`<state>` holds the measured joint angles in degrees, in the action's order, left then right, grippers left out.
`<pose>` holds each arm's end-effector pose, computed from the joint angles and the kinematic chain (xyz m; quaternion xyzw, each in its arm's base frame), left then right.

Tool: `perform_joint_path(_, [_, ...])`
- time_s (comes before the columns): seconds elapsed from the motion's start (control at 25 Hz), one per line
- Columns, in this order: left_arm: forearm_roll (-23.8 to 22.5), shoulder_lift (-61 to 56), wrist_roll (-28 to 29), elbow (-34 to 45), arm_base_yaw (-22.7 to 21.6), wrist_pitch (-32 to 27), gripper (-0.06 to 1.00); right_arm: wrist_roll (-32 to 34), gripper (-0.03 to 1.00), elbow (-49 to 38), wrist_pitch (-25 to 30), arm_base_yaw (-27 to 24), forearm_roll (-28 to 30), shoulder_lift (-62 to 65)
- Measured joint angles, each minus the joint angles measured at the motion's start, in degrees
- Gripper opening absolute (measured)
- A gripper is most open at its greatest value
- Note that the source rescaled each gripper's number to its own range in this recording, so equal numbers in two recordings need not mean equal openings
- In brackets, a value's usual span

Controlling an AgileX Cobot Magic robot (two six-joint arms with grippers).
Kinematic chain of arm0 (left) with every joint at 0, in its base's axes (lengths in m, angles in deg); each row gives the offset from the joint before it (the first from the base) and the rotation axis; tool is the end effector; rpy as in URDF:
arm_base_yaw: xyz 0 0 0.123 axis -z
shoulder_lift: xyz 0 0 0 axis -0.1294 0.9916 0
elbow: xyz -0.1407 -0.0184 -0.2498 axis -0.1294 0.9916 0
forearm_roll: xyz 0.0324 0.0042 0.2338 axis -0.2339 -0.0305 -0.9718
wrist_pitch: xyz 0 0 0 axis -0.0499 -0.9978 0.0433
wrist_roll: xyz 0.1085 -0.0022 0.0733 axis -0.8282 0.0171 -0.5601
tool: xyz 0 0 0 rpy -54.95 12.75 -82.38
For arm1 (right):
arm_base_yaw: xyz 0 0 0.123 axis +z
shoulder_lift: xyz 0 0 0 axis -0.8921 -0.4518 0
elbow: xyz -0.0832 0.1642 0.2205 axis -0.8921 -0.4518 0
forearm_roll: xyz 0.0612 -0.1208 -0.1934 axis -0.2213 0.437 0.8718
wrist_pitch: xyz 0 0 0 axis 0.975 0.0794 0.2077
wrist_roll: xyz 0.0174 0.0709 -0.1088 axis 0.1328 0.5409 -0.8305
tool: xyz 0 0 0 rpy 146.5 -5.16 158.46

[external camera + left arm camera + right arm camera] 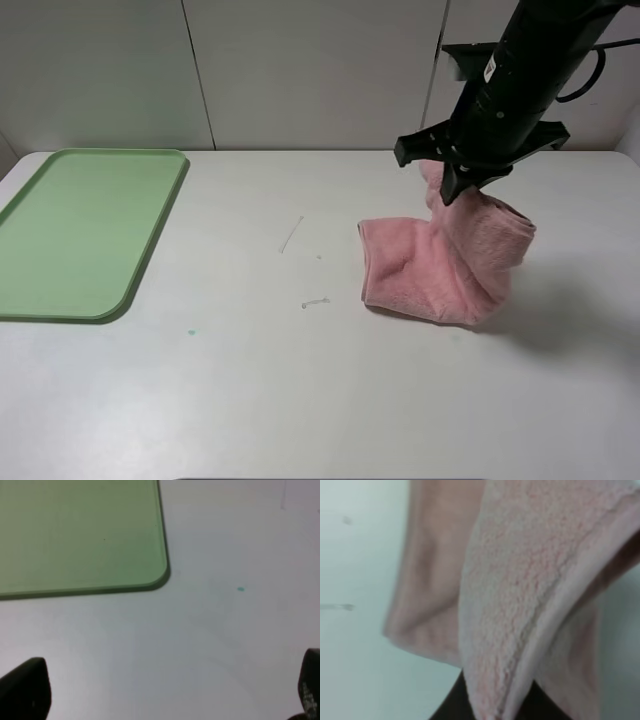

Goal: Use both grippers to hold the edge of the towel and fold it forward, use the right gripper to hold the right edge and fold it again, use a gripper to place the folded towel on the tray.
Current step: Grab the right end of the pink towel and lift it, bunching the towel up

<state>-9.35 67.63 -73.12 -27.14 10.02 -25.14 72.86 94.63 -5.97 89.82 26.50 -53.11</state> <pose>0.0028 -0.0028 0.2468 0.0329 0.8729 -0.0151 0.4866 0.3012 0.1485 0.2229 -0.1144 0.9810 0.0441 0.1501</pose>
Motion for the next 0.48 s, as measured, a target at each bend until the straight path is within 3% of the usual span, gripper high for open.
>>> perform_joint_path(0.48, [0.0, 0.0, 0.0, 0.0, 0.0, 0.0, 1.0, 1.82, 0.06, -0.05, -7.09, 2.62, -4.87, -0.08])
